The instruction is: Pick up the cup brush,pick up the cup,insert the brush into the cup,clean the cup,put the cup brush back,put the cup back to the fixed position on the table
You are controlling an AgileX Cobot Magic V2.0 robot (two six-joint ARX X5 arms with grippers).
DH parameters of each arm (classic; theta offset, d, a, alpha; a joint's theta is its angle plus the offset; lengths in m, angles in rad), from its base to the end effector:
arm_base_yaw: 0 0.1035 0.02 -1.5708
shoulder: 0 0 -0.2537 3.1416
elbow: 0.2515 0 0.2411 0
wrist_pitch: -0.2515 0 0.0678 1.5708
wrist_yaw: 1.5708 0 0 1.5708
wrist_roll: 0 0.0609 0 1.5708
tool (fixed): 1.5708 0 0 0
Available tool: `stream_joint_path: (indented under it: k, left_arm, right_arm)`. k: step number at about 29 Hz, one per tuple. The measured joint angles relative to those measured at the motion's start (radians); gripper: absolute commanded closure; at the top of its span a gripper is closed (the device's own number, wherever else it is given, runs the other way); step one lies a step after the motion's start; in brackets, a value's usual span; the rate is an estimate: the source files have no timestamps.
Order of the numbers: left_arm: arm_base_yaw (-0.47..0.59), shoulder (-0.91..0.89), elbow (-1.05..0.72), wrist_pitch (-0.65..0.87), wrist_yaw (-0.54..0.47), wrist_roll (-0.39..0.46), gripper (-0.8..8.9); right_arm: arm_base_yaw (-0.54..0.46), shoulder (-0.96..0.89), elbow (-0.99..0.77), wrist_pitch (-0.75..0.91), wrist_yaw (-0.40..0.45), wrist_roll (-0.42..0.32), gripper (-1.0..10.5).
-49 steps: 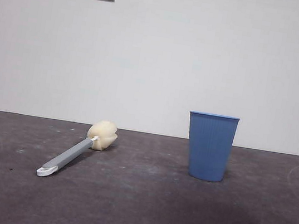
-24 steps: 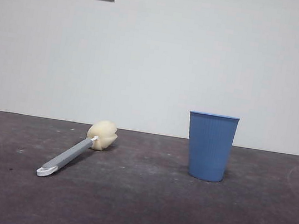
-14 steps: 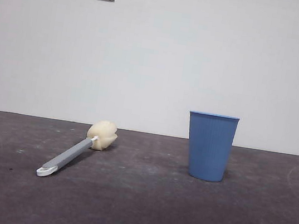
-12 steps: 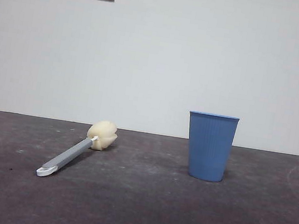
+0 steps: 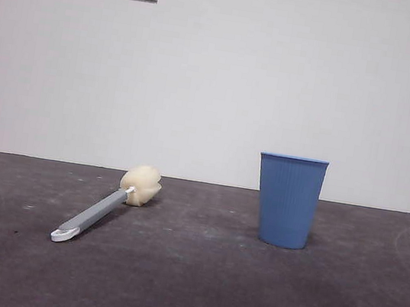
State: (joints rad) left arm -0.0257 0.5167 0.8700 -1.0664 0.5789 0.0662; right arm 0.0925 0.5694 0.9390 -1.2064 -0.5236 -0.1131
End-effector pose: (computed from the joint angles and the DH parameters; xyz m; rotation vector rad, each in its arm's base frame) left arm 0.0867 -0.0356 0.2882 -0.1360 0.6760 -0.6006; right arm 0.0800 0.0380 0.2911 0.0784 0.7948 0.6245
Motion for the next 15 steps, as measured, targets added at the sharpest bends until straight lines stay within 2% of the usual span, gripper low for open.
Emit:
stream_joint_path:
  k: [6, 9, 15]
  left_arm:
    - [-0.018, 0.131, 0.000, 0.111, -0.016, -0.036, 2.47]
    - [-0.058, 0.220, 0.000, 0.163, -0.061, -0.059, 2.47]
    - [-0.226, 0.432, 0.000, 0.327, -0.234, -0.137, 2.47]
  right_arm:
    - [0.000, 0.003, 0.000, 0.003, 0.000, 0.004, 2.9]
    - [0.000, 0.003, 0.000, 0.003, 0.000, 0.005, 2.9]
    - [0.000, 0.003, 0.000, 0.005, 0.000, 0.008, 2.9]
